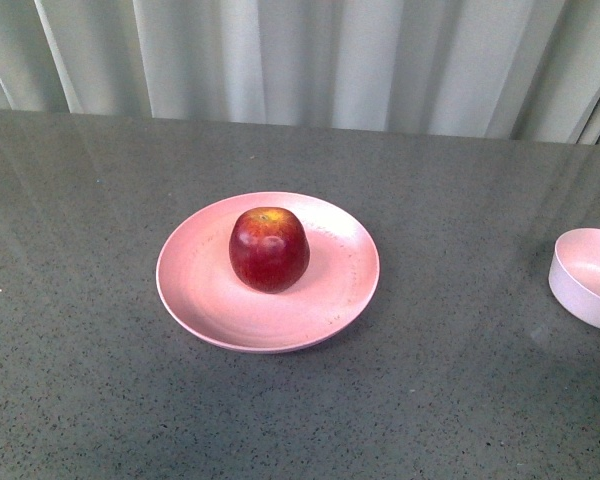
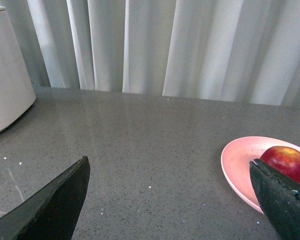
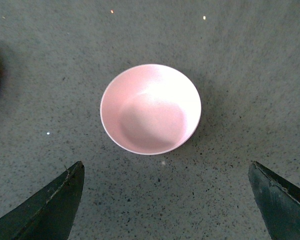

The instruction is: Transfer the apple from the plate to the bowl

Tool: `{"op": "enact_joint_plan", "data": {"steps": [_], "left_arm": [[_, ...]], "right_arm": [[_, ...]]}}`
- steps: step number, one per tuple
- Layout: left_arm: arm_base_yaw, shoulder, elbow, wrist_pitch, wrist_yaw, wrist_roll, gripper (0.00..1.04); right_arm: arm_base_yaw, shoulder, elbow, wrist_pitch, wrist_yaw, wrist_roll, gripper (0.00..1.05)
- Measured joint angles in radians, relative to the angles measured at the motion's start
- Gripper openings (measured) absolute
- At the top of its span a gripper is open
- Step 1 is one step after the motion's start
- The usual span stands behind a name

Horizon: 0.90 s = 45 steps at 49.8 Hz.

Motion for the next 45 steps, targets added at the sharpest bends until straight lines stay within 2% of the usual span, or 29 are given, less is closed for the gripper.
{"op": "enact_joint_plan", "data": {"steps": [14, 45], "left_arm": [[0.000, 0.000, 0.000, 0.000, 0.000, 0.000, 0.96], [0.000, 0.000, 0.000, 0.000, 0.000, 0.000, 0.96]], "right_arm": [[0.021, 0.312, 0.136, 0.072, 0.064, 0.111, 0.96], [0.066, 0.563, 0.286, 0.084, 0.151, 0.228, 0.96]]}}
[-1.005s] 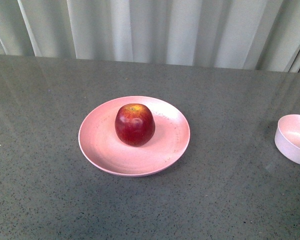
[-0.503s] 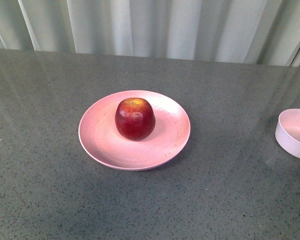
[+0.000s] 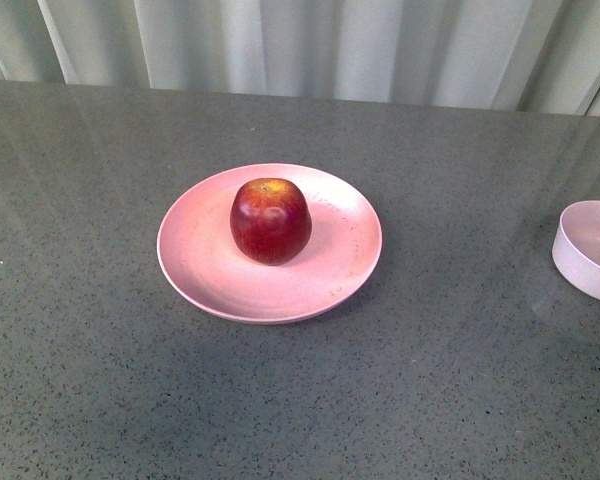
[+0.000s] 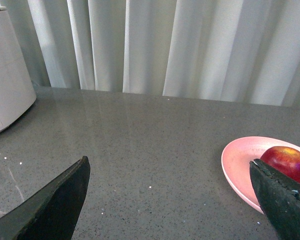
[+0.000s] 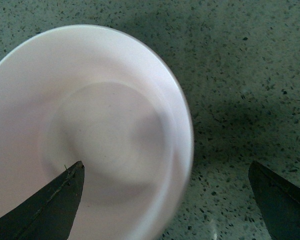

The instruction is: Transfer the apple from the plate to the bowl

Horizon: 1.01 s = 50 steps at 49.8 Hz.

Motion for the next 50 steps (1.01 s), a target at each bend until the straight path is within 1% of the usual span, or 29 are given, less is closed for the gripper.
{"op": "enact_joint_plan", "data": {"steps": [4, 9, 11, 20, 21, 24, 28, 30, 34, 37, 46, 50], "left_arm": [[0.000, 0.000, 0.000, 0.000, 0.000, 0.000, 0.96], [0.000, 0.000, 0.000, 0.000, 0.000, 0.000, 0.96], [0.000, 0.000, 0.000, 0.000, 0.000, 0.000, 0.96], [0.000, 0.000, 0.000, 0.000, 0.000, 0.000, 0.96], [0.000, 0.000, 0.000, 0.000, 0.000, 0.000, 0.96], [0.000, 0.000, 0.000, 0.000, 0.000, 0.000, 0.96], [0.000, 0.000, 0.000, 0.000, 0.000, 0.000, 0.96], [0.000, 0.000, 0.000, 0.000, 0.000, 0.000, 0.96], [0.000, 0.000, 0.000, 0.000, 0.000, 0.000, 0.96], [0.000, 0.000, 0.000, 0.000, 0.000, 0.000, 0.96], [0.000, 0.000, 0.000, 0.000, 0.000, 0.000, 0.96], [0.000, 0.000, 0.000, 0.000, 0.000, 0.000, 0.96]], "right_arm": [[0.012, 0.006, 0.012, -0.003, 0.004, 0.013, 0.94], [0.028, 0.014, 0.031, -0.014, 0.013, 0.028, 0.78], [0.033, 0.018, 0.038, -0.021, 0.017, 0.036, 0.69], [0.036, 0.024, 0.045, -0.042, 0.023, 0.051, 0.48], [0.035, 0.025, 0.045, -0.045, 0.023, 0.056, 0.43], [0.032, 0.025, 0.045, -0.050, 0.023, 0.069, 0.32], [0.030, 0.025, 0.047, -0.056, 0.019, 0.076, 0.23], [0.029, 0.025, 0.049, -0.061, 0.016, 0.082, 0.16], [0.031, 0.024, 0.050, -0.066, 0.010, 0.096, 0.06], [0.036, 0.023, 0.051, -0.070, 0.008, 0.099, 0.02], [0.109, 0.003, 0.051, -0.074, -0.005, 0.149, 0.02], [0.159, 0.000, 0.058, -0.077, -0.003, 0.174, 0.02]]}}
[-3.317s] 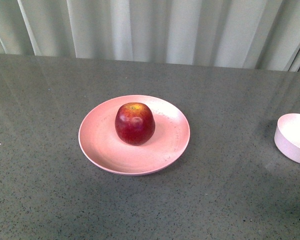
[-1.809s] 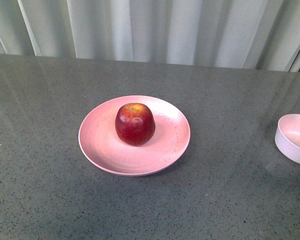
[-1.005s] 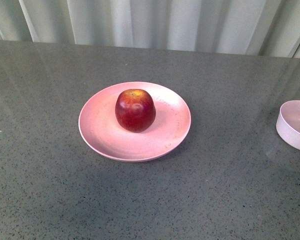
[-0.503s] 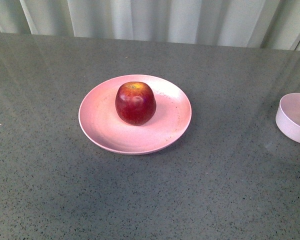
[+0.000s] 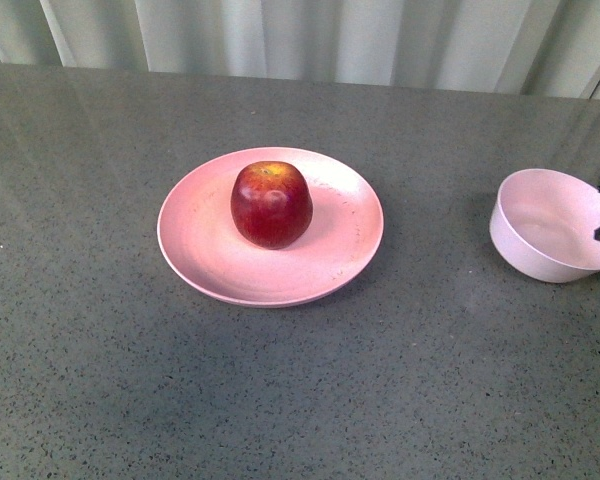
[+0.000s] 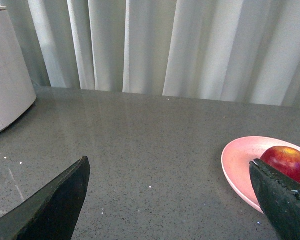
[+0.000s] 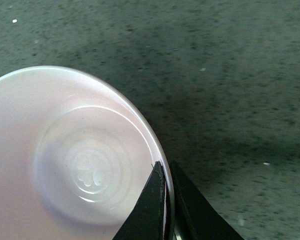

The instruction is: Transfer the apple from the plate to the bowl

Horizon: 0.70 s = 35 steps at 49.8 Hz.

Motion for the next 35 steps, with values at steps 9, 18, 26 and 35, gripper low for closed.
{"op": "enact_joint_plan", "data": {"steps": [9, 18, 26, 35], "left_arm": [[0.000, 0.000, 0.000, 0.000, 0.000, 0.000, 0.96], [0.000, 0.000, 0.000, 0.000, 0.000, 0.000, 0.96], [0.000, 0.000, 0.000, 0.000, 0.000, 0.000, 0.96], [0.000, 0.000, 0.000, 0.000, 0.000, 0.000, 0.96]], "right_arm": [[0.110, 0.008, 0.050, -0.027, 0.037, 0.050, 0.02], [0.153, 0.040, 0.100, -0.053, 0.065, 0.074, 0.02], [0.174, 0.070, 0.121, -0.073, 0.084, 0.074, 0.02], [0.189, 0.089, 0.123, -0.074, 0.096, 0.075, 0.02]]}}
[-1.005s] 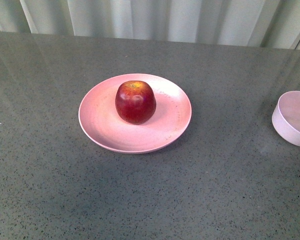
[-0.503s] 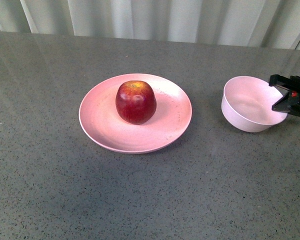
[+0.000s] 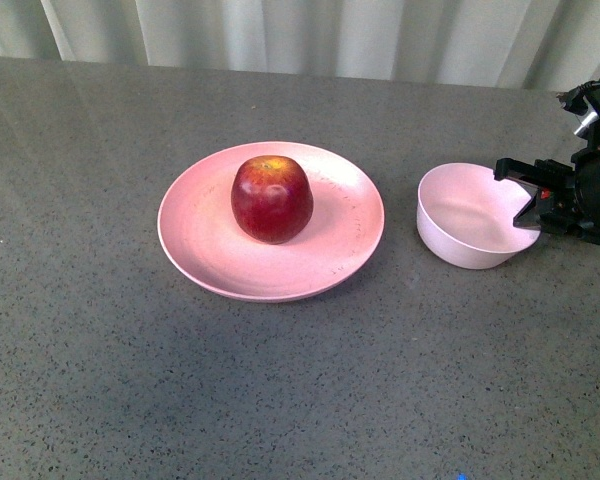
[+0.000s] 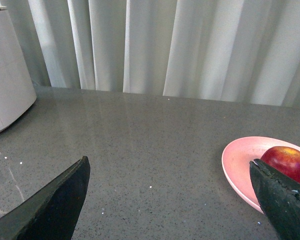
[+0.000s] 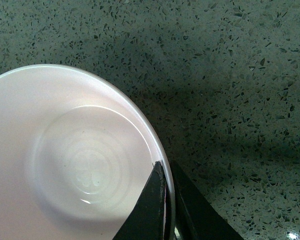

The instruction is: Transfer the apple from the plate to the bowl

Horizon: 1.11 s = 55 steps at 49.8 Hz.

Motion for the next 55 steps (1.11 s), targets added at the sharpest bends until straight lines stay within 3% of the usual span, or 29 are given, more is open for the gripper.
{"op": "enact_joint_plan", "data": {"steps": [7, 16, 22, 35, 47, 52, 55], "left_arm": [[0.000, 0.000, 0.000, 0.000, 0.000, 0.000, 0.96], [0.000, 0.000, 0.000, 0.000, 0.000, 0.000, 0.96], [0.000, 0.000, 0.000, 0.000, 0.000, 0.000, 0.96], [0.000, 0.000, 0.000, 0.000, 0.000, 0.000, 0.96], [0.000, 0.000, 0.000, 0.000, 0.000, 0.000, 0.96], [0.000, 0.000, 0.000, 0.000, 0.000, 0.000, 0.96], [0.000, 0.000, 0.000, 0.000, 0.000, 0.000, 0.96]], "right_arm": [[0.006, 0.002, 0.000, 0.006, 0.003, -0.002, 0.03], [0.003, -0.004, -0.042, 0.103, -0.014, -0.018, 0.38], [-0.006, -0.029, -0.072, 0.152, -0.021, -0.053, 0.52], [-0.060, -0.264, -0.222, 0.296, -0.085, -0.165, 0.96], [-0.128, -0.531, -0.402, 0.373, -0.127, -0.210, 0.96], [-0.112, -0.516, -0.547, 0.783, 0.045, -0.239, 0.76], [-0.082, -0.540, -0.630, 0.913, 0.095, -0.244, 0.64]]}}
